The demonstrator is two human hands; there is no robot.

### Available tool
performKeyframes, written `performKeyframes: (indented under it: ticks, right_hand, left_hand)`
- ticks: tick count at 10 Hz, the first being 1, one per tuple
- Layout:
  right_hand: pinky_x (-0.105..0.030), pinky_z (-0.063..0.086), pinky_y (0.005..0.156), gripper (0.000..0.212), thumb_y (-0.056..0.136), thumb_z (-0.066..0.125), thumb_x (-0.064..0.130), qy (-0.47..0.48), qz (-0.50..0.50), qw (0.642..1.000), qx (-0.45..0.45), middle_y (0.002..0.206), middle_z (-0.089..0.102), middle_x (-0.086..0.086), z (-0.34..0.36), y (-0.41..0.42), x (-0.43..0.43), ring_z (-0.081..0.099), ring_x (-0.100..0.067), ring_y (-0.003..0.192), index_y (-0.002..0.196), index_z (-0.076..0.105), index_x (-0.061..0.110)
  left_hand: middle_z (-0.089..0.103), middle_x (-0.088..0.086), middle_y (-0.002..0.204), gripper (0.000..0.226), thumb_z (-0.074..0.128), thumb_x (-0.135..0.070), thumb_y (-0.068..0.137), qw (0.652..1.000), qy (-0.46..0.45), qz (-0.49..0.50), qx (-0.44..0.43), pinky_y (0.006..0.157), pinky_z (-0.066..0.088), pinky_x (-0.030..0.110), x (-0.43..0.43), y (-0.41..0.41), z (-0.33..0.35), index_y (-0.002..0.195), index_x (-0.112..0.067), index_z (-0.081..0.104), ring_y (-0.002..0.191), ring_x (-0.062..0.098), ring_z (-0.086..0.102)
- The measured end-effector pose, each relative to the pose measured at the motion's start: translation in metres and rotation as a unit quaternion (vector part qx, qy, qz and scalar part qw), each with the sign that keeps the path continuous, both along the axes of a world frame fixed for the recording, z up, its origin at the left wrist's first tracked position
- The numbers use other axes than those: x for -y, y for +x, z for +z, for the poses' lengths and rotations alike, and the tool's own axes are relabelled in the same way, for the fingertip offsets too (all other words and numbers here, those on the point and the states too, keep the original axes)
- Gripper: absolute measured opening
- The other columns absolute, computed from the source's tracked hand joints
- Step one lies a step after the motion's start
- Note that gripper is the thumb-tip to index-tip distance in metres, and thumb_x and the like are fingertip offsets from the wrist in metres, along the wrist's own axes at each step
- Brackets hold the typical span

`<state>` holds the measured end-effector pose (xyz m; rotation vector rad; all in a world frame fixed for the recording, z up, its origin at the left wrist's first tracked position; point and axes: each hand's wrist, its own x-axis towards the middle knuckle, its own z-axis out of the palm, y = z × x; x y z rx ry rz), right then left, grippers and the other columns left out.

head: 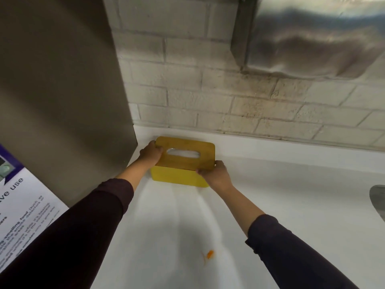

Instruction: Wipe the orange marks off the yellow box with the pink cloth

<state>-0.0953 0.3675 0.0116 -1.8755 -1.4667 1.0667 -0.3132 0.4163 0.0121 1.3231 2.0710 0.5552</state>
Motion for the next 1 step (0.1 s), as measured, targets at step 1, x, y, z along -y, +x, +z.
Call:
performKeyframes:
  ticks: [1]
  right_hand:
    - [-0.032, 0.044, 0.077, 0.068, 0.078, 0.065, 0.041, -0.005, 0.018, 0.999, 0.051, 0.127, 0.051, -0.013, 0.0108, 0.0051, -0.0032, 0.055, -0.031, 0.110, 0.129, 0.039, 0.005]
  left_hand:
    - [0.043, 0.020, 0.141, 0.053, 0.042, -0.025, 0.091, 0.996, 0.058, -0.016, -0.073, 0.105, 0.036, 0.049, -0.0008, 0.0101, 0.0193, 0.142, -0.015, 0.033, 0.129, 0.042, 0.038]
